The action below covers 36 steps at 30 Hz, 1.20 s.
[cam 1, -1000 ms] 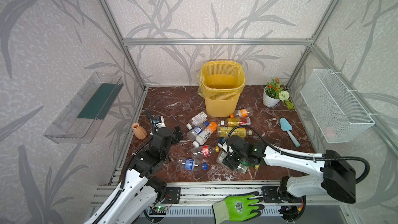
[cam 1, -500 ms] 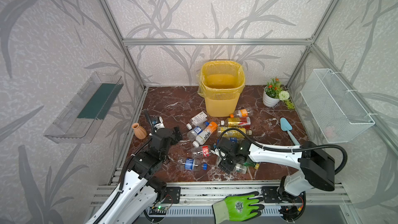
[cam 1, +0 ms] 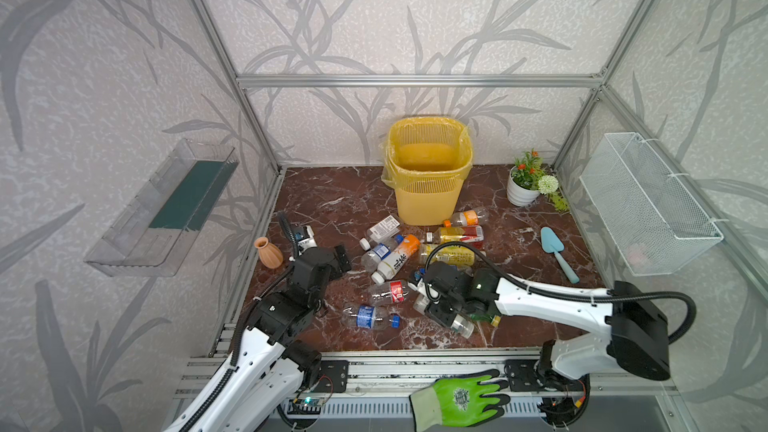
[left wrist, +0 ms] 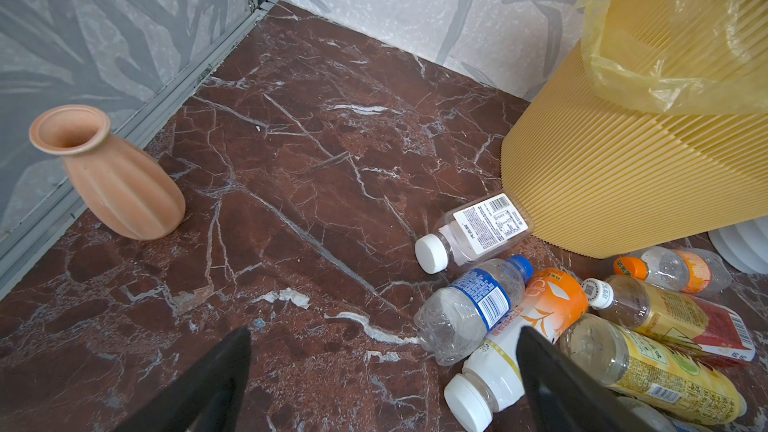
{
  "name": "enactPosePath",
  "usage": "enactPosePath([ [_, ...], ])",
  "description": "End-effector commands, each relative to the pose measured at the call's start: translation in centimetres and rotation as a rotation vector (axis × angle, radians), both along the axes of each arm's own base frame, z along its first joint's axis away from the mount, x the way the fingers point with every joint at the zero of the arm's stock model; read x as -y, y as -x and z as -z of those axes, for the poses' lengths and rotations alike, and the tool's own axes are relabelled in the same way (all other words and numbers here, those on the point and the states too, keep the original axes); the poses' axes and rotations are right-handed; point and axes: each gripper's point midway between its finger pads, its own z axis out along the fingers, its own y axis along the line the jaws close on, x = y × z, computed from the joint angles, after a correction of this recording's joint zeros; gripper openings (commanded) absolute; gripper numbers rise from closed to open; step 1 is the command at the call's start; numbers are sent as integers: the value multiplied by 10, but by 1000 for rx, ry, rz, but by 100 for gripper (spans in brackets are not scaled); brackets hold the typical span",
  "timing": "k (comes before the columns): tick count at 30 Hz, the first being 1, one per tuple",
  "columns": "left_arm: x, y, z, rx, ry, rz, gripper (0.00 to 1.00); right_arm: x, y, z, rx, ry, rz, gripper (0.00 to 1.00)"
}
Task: Throw the plastic bottles in the bin
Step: 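Carry the square bottle with the right gripper over the bin and release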
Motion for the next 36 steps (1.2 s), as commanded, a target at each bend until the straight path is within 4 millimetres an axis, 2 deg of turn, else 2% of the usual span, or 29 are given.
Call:
enactPosePath([
  [1,-11,0,-3,10,-22,-60,99,-1,-26,-82,238,-191,76,50],
  [3,-14,-1,-6,25,-26,-76,99,9,-40,-130,420,-323,115,49],
  [5,-14,-3,-8,37,-24,-79,99,26,-49,-180,597,-453,175,49],
  [6,-14,-4,-8,40,-22,-82,99,38,-52,-212,699,-536,209,49],
  [8,-14,-6,-9,46,-19,-87,99,60,-51,-265,871,-656,249,48],
  [12,-11,-13,-9,41,-24,-87,99,99,-35,-368,1229,-844,274,48],
  [14,-9,-18,-10,36,-26,-86,99,110,-27,-408,1365,-898,269,48],
  [17,-6,-24,-9,26,-28,-84,99,110,-28,-451,1480,-949,238,48],
  [19,-2,-29,-9,21,-24,-80,99,105,-39,-468,1506,-979,221,48],
  [21,0,-33,-8,15,-24,-76,99,99,-61,-478,1485,-1013,209,48],
  [24,3,-39,-8,11,-22,-73,99,90,-118,-477,1389,-1057,250,48],
  [26,6,-43,-7,6,-24,-67,99,82,-177,-464,1256,-1066,308,48],
  [27,7,-45,-6,0,-27,-67,99,70,-213,-446,1163,-1046,330,48],
  [28,8,-47,-7,-2,-28,-65,99,60,-237,-430,1089,-1018,338,48],
  [30,11,-52,-6,-18,-37,-61,99,35,-296,-388,921,-930,359,55],
  [32,12,-55,-6,-38,-52,-53,99,27,-327,-360,847,-859,396,62],
  [33,13,-55,-8,-43,-58,-48,99,29,-336,-358,841,-855,414,66],
  [36,12,-56,-8,-55,-76,-44,99,46,-339,-377,872,-908,455,80],
])
